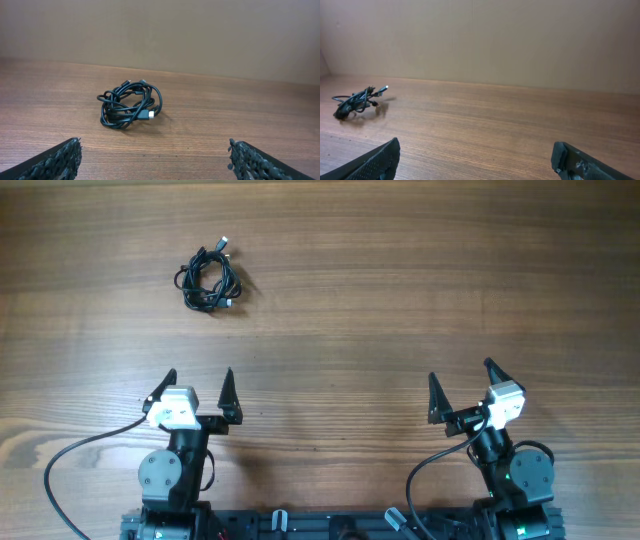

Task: Untangle cables

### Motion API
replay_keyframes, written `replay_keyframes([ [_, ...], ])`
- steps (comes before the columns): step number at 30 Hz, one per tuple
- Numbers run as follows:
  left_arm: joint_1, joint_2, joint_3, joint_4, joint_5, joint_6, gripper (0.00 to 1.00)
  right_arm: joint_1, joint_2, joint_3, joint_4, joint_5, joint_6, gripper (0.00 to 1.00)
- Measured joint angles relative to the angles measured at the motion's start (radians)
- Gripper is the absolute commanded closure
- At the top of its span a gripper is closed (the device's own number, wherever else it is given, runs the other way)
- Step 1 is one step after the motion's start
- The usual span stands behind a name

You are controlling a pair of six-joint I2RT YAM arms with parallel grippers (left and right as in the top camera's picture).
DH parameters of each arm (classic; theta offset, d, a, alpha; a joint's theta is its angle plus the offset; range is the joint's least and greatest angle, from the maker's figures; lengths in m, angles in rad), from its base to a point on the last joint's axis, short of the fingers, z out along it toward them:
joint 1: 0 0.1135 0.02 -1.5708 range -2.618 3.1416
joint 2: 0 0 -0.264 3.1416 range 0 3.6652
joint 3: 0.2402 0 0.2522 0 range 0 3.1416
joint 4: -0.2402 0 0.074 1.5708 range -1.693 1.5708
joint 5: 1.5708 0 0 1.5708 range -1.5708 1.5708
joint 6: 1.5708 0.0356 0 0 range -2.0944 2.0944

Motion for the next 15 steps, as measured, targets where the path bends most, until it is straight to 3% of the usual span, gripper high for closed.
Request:
replay_keyframes([
  [12, 0.0, 0.0, 0.0, 0.004, 0.0, 0.0, 0.0, 0.0, 0.0, 0.0, 0.0, 0.0, 0.0, 0.0],
  [15, 0.0, 0.0, 0.0, 0.07, 0.0, 0.004, 0.0, 0.0, 0.0, 0.0, 0.0, 0.0, 0.0, 0.0],
])
